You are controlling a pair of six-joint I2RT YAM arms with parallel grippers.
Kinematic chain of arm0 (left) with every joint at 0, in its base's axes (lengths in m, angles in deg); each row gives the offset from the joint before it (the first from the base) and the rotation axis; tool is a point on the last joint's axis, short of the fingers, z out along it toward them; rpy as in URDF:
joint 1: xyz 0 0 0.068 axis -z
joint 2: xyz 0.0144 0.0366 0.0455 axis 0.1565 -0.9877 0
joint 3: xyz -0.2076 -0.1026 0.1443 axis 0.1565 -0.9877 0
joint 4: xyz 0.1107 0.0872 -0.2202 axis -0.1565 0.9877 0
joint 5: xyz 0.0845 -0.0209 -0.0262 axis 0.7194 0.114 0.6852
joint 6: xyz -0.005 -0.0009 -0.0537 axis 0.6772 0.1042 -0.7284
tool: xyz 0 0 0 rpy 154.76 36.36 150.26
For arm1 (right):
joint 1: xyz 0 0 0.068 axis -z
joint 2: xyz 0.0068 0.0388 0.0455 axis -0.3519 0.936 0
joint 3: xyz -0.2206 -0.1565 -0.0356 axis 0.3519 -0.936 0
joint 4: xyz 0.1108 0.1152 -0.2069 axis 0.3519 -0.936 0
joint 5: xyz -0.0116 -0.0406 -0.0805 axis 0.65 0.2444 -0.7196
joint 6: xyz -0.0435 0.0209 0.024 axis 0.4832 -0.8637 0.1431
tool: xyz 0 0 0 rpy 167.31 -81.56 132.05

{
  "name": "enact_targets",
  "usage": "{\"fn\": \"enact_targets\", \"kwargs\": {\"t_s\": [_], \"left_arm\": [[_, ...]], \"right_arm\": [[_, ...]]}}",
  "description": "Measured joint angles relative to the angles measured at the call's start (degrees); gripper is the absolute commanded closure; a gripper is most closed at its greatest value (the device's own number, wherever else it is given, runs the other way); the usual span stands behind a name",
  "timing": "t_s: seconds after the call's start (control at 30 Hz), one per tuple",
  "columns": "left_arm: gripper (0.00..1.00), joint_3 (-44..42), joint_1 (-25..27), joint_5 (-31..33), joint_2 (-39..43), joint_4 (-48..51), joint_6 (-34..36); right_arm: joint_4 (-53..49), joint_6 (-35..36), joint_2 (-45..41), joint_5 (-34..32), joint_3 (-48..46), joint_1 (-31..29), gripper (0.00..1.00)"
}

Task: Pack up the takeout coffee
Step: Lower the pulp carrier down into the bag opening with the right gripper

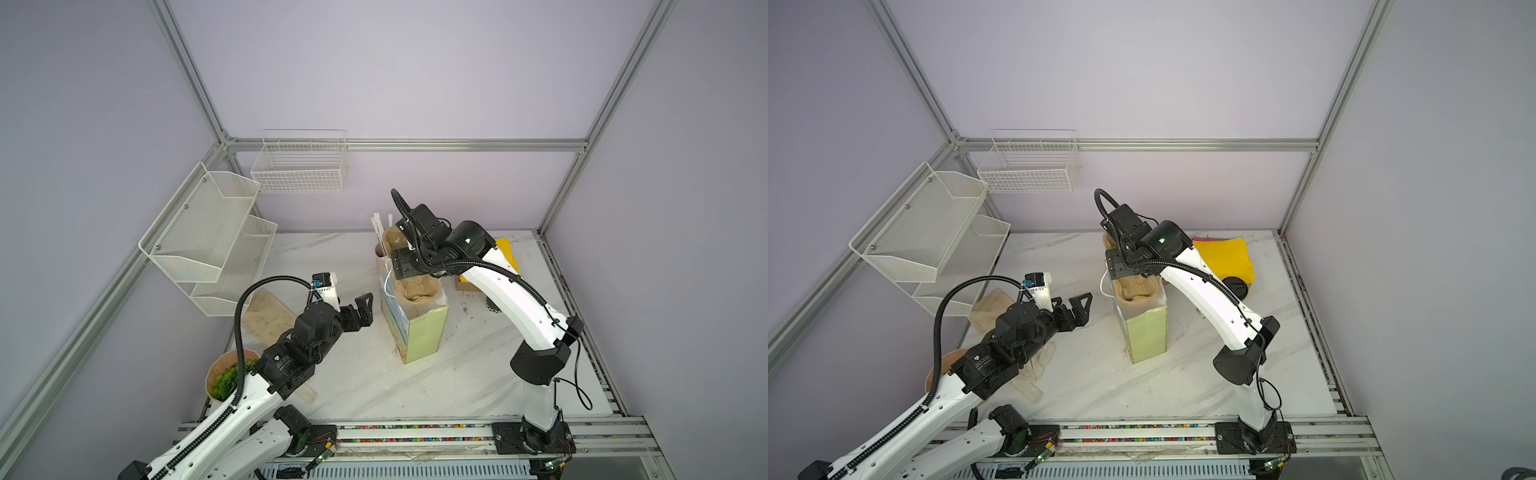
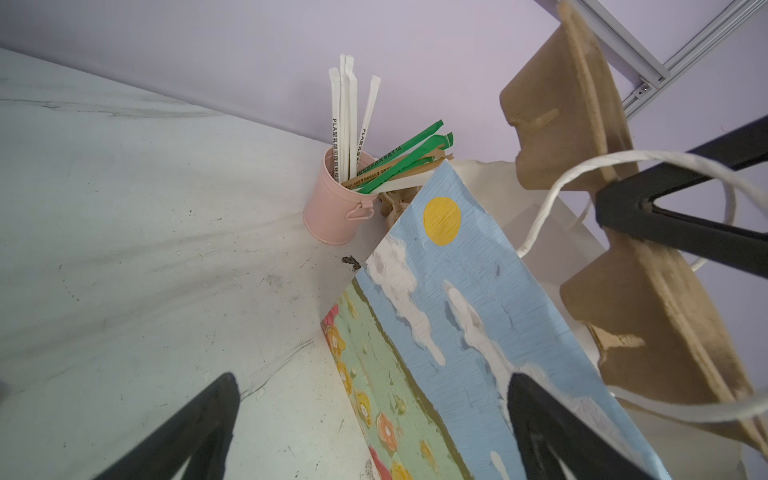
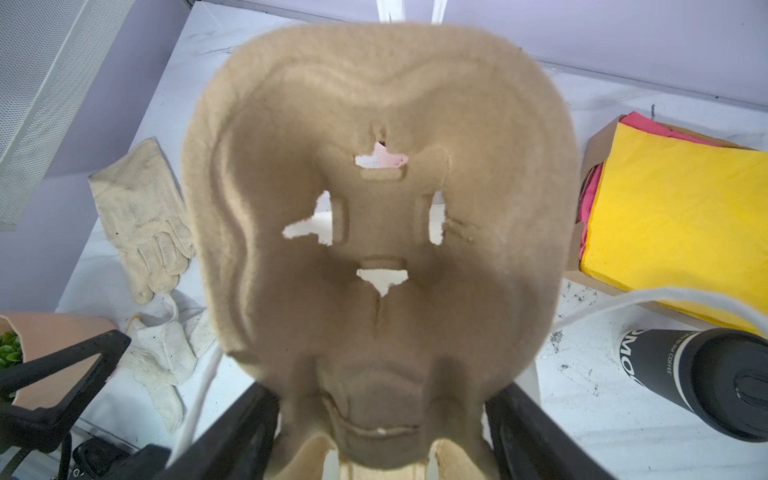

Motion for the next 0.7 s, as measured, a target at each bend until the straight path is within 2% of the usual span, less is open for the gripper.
{"fn": "enact_targets", "kwargs": {"t_s": [0.43, 0.7], "left_arm": [[0.00, 0.00, -0.22, 0.35, 0.98, -0.02, 1.25], [0.00, 0.00, -0.26, 0.76, 1.09, 0.02, 1.38]], "right_arm": [[1.95, -0.35, -1.88, -0.96, -14.10, 0.00, 0.20], [2.49, -0.96, -4.52, -1.27, -15.08, 0.00, 0.20]]}}
